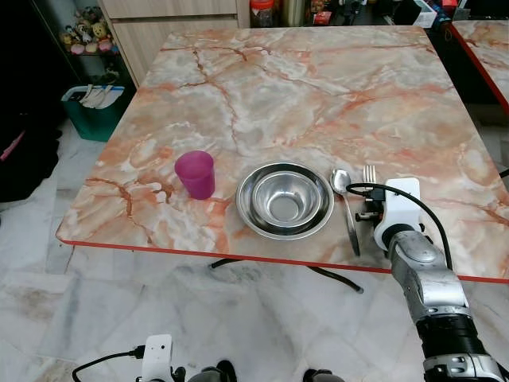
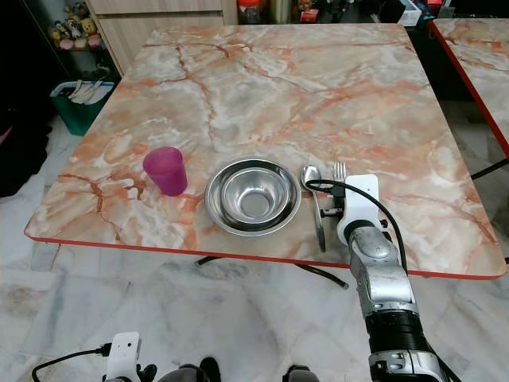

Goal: Setting the table

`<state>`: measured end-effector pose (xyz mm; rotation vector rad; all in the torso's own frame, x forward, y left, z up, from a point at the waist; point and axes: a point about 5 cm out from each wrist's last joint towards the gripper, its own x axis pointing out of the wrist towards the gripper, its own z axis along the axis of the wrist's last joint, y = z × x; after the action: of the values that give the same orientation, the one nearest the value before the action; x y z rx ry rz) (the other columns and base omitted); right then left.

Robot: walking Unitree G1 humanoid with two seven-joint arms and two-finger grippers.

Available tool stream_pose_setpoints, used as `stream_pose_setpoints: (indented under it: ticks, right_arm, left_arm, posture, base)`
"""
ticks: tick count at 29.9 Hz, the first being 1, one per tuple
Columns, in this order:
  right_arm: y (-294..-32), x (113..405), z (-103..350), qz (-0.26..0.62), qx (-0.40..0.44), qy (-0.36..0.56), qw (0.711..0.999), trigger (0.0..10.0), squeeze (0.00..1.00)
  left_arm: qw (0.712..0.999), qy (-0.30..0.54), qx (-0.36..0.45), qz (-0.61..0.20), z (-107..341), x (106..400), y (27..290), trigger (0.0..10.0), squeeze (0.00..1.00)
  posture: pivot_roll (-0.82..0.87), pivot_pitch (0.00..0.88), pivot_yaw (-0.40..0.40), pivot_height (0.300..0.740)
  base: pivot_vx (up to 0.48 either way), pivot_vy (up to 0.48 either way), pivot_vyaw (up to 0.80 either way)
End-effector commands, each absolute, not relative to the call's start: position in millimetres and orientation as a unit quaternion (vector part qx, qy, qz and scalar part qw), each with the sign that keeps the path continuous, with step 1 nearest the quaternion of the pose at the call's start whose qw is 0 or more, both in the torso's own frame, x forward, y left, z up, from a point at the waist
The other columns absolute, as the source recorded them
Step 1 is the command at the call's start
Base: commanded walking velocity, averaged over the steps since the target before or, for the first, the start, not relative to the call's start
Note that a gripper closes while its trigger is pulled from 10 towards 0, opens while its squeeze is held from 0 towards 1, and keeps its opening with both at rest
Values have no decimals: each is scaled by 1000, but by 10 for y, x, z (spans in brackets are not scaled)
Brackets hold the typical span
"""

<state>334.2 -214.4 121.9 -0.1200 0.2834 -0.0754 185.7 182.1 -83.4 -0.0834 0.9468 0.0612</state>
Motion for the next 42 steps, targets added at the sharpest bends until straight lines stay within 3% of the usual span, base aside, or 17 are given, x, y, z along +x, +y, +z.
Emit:
stream_pose_setpoints:
  ticks: [1,12,16,17,20,27,31,42]
  right_arm:
    - [-2137,3291,1130,-32,-52,158,985,10000,1000]
    - [-2106,3301,1154,-29,-49,154,986,10000,1000]
    - [-2072,3328,1321,-20,-43,94,994,10000,1000]
    - [-2055,3338,1408,-17,-39,65,997,10000,0]
    - [-2030,3343,1703,-17,-25,-24,999,10000,0]
    - [-2044,3317,2031,-36,-6,-120,992,10000,0]
    - [-2015,3304,2105,-29,-6,-151,988,10000,0]
    - [-1887,3300,2140,-9,-2,-170,985,10000,0]
  left_arm:
    - [878,476,-43,35,-883,1752,1867,10000,0]
    - [878,476,-45,34,-882,1754,1862,10000,0]
    - [878,476,-46,34,-883,1752,1861,10000,0]
    - [878,476,-46,34,-883,1752,1861,10000,0]
    - [879,473,-47,35,-880,1756,1861,10000,0]
    - [882,468,-48,34,-874,1765,1861,10000,0]
    - [881,469,-51,34,-878,1760,1857,10000,0]
    - [881,468,-49,35,-882,1747,1861,10000,0]
  posture:
    - [-63,189,69,740]
    - [-61,186,68,740]
    - [-62,188,69,740]
    - [-62,188,69,740]
    - [-63,189,69,740]
    - [-65,182,71,740]
    - [-66,175,69,740]
    - [-59,153,68,740]
  base:
    - [0,0,0]
    - [0,0,0]
    - [0,0,0]
    - [0,0,0]
    - [0,0,0]
    - [0,0,0]
    - [0,0,0]
    - [0,473,0]
